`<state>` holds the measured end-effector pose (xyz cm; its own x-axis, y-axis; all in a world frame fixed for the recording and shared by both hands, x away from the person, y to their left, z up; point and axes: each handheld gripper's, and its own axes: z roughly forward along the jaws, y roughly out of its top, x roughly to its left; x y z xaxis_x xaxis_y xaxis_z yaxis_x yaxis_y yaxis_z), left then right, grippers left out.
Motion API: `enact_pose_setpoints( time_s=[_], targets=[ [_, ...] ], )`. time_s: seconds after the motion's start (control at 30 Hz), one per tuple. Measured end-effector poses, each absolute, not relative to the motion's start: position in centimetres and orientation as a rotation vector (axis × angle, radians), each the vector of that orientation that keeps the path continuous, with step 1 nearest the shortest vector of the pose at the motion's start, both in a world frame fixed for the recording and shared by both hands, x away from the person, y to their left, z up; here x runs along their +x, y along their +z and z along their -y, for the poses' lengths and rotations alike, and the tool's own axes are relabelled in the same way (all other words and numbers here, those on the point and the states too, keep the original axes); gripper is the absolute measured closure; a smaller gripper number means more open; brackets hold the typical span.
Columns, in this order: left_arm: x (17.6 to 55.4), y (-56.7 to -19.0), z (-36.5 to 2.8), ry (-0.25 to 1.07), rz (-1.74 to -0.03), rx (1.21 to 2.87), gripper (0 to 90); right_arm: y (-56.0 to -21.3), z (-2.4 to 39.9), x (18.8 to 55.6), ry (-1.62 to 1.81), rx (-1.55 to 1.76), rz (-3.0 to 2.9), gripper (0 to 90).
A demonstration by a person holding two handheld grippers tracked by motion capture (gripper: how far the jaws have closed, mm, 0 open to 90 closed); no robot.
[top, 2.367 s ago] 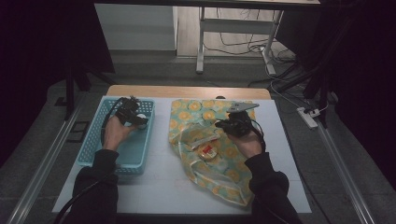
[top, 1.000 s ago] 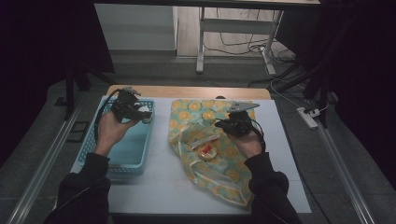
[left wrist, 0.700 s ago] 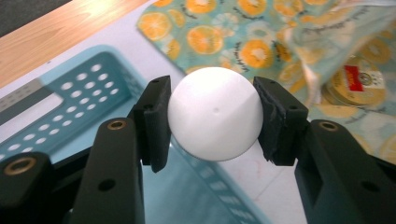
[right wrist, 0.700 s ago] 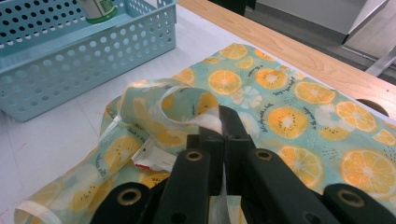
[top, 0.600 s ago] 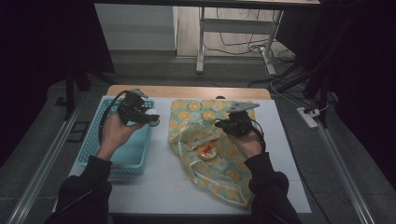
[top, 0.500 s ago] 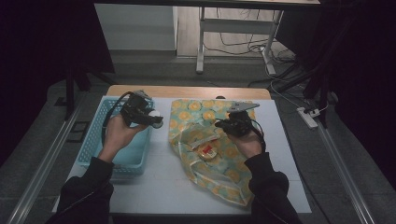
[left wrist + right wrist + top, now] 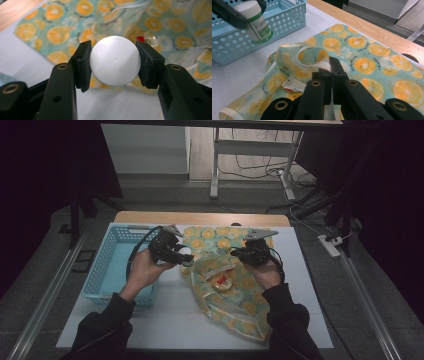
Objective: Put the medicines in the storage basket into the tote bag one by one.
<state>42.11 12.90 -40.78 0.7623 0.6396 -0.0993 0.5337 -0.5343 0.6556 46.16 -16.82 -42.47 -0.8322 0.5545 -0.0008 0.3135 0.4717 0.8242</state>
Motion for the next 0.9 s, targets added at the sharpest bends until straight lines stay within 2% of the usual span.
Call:
enact_pose_setpoints(
  time_s=[0.9],
  targets=[
    [42.5,-42.1,-4.0,0.146,-0.689,2.333,50.4,-42.5,16.8,46.1,1.305,0.736,-2.441,89.9]
  ],
)
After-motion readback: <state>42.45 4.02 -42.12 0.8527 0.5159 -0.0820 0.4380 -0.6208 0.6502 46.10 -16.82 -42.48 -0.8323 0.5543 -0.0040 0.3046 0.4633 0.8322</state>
